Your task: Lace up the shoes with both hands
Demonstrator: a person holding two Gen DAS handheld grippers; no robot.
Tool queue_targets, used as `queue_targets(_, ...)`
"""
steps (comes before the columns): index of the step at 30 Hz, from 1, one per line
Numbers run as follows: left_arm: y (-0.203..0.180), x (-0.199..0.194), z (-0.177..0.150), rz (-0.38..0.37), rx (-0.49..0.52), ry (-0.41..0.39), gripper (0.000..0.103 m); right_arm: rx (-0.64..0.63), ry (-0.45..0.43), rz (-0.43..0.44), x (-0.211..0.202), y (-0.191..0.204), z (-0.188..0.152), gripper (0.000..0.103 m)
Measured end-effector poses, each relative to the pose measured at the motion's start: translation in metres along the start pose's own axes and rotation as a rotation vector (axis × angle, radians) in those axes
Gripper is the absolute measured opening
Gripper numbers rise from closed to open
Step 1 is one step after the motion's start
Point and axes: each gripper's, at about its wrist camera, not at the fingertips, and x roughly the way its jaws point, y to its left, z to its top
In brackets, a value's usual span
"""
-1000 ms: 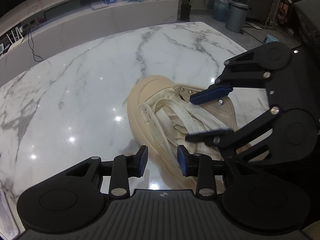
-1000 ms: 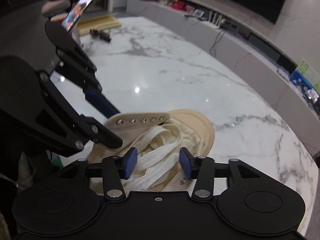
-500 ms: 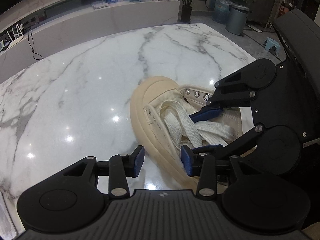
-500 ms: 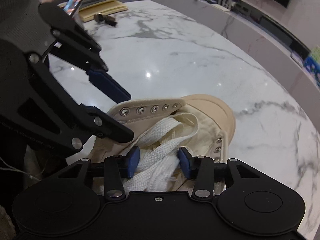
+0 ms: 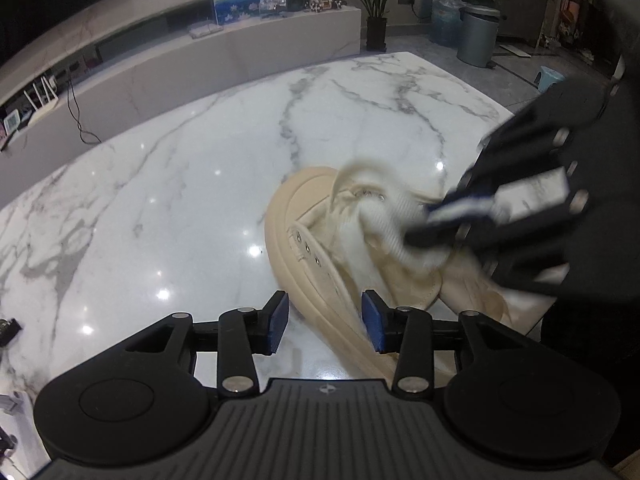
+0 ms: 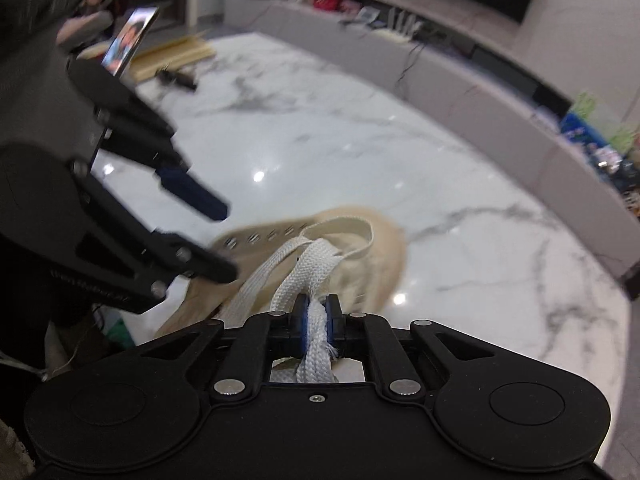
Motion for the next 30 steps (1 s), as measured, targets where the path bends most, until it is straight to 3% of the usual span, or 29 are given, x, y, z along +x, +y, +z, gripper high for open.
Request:
queue_targets(3, -0.004, -0.006, 0.004, 0.013, 0.017, -0.017, 0.039, 0.012, -0.016, -0.034, -0.009, -0.005, 0.003, 0.006)
queue_targets(4, -0.005, -0.008, 0.005, 0.017, 0.023, -0.023, 0.039, 0.011, -0.017, -0.070, -0.006, -0.012, 0.020, 0.006)
queue_targets(13, -0.010, -0.017, 0.024, -0.023, 0.116, -0.111, 0.039, 0.051, 0.071, -0.179, 0.003, -0.050, -0.002, 0.007)
queue_targets(16, -0.012, -0.014, 0.027, -0.055, 0.129, -0.116, 0.039, 0.028, 0.096, -0.171, 0.010, -0.052, -0.006, 0.012)
queue_targets(19, -0.013, -0.007, 0.030, -0.066, 0.149, -0.109, 0.039, -0.022, 0.102, -0.165, 0.010, -0.048, -0.013, 0.024)
queue_targets(25, -0.011, 0.002, 0.033, -0.128, 0.211, -0.076, 0.036, -0.122, 0.102, -0.090, 0.010, -0.037, -0.011, 0.024)
queue_targets(30, -0.012, 0.005, 0.035, -0.121, 0.312, -0.045, 0.035, -0.170, 0.073, -0.002, 0.005, -0.031, 0.004, 0.024)
